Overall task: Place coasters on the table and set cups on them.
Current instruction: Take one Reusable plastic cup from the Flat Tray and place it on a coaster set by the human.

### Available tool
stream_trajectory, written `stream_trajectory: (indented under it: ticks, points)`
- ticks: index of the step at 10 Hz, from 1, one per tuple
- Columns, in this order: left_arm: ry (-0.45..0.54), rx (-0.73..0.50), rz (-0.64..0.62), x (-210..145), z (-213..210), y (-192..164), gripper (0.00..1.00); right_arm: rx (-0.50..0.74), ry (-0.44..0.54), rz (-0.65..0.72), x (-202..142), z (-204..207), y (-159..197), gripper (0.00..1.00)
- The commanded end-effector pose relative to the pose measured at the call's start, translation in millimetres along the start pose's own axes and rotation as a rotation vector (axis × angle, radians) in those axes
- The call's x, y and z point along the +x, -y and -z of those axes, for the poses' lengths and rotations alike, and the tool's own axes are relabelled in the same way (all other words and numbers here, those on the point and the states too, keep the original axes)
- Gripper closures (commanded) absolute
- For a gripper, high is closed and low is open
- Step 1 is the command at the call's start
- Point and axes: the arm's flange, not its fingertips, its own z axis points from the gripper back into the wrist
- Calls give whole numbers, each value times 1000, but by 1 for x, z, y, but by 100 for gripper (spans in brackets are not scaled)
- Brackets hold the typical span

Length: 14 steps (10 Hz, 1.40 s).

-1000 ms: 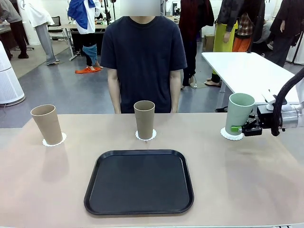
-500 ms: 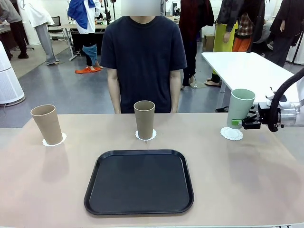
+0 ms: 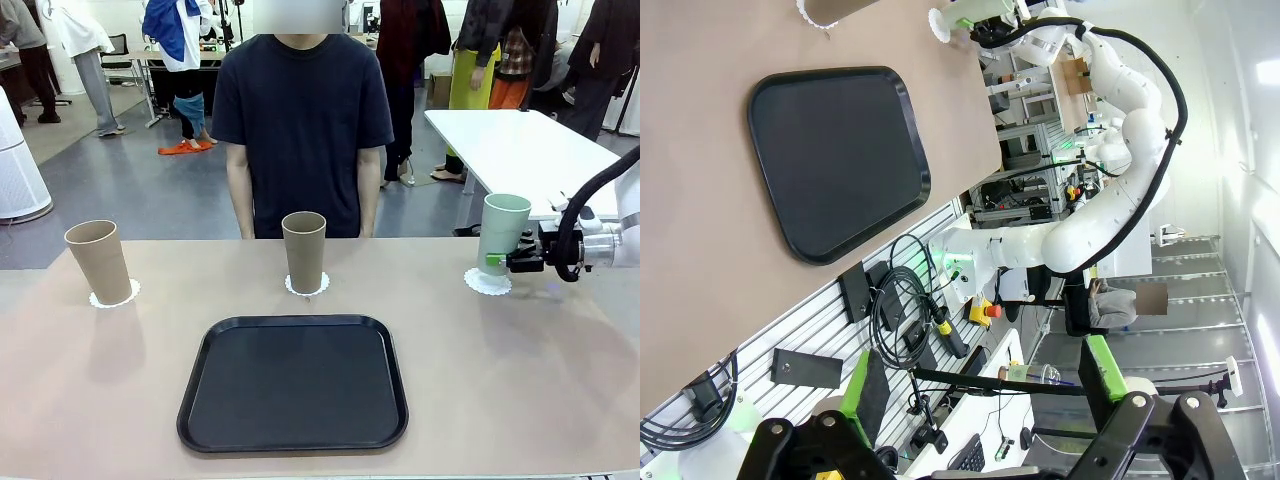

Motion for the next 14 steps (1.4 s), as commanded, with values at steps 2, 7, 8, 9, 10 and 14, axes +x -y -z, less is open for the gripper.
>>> stream_trajectory:
  ticks: [2, 7, 8, 9, 10, 14]
  points:
    - [11, -5, -13, 0, 1, 3, 0, 13, 13, 38, -13, -7, 8, 21]
    - [11, -5, -13, 0, 1, 3, 0, 95, 52, -47, -17, 0, -9, 21]
    - [11, -5, -13, 0, 1, 3, 0, 108, 87, -93, -14, 2, -9, 21]
    - [11, -5, -13, 0, 1, 3, 0, 116, 100, -124, -13, 4, -9, 21]
    - [11, -5, -13, 0, 1, 3, 0, 130, 106, -134, -14, 3, -11, 21]
    - [11, -5, -13, 0, 1, 3, 0, 125, 83, -133, -22, 9, -5, 21]
